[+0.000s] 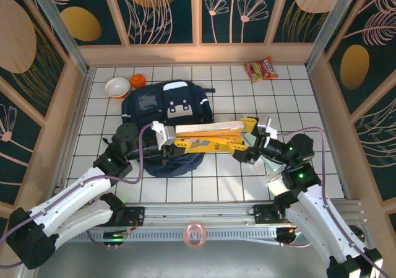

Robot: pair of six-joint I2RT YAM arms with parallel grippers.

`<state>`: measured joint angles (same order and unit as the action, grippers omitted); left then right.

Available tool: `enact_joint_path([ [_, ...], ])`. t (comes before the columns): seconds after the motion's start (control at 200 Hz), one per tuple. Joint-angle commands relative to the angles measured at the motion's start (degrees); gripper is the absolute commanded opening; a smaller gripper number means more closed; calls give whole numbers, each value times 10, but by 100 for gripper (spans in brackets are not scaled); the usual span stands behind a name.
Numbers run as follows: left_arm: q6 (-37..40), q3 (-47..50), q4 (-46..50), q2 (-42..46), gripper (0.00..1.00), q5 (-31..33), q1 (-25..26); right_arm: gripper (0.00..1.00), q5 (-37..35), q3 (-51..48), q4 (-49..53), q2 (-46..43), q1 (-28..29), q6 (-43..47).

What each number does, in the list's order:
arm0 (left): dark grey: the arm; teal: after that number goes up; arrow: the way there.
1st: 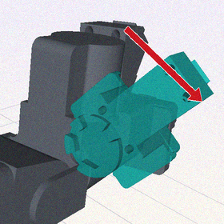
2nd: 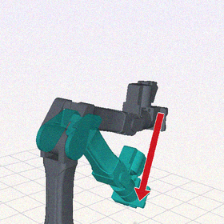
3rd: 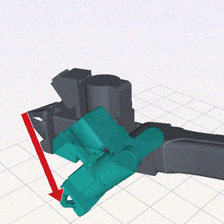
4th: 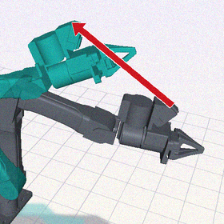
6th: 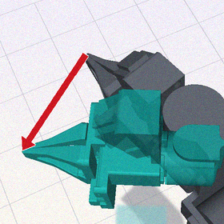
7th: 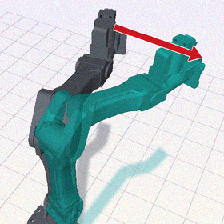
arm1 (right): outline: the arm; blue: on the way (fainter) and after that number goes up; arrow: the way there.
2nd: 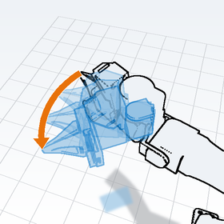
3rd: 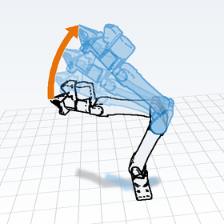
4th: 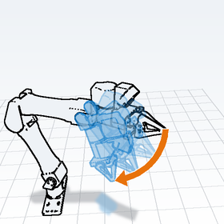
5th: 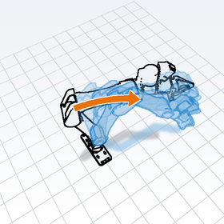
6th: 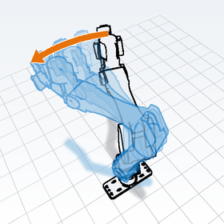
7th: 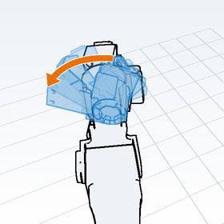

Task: Pack the student bag

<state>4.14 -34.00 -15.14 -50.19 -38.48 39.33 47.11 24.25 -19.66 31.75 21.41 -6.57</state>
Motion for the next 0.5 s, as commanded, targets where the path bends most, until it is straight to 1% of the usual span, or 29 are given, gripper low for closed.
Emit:
enact_joint_path([
  [0.0,-29,-3,-133,9,0,-51,1,89,16,-23,-45,-5,-3,-47],
  [0.13,-44,-2,-164,-7,0,-73,1,89,49,-36,-112,-2,-3,-85],
  [0.19,-59,-5,-179,-15,0,-86,1,89,66,-38,-125,-2,-2,-91],
  [0.285,-76,-12,-181,-23,0,-76,1,89,55,-37,-91,-16,-3,-78],
  [0.365,-70,-22,-151,-31,0,-36,0,92,32,-41,-60,-46,-4,-60],
  [0.42,-72,-25,-147,-35,0,-6,0,93,27,-41,-42,-70,-6,-49],
  [0.495,-79,-26,-150,-42,0,-1,0,94,8,-42,-11,-102,-6,-41],
])
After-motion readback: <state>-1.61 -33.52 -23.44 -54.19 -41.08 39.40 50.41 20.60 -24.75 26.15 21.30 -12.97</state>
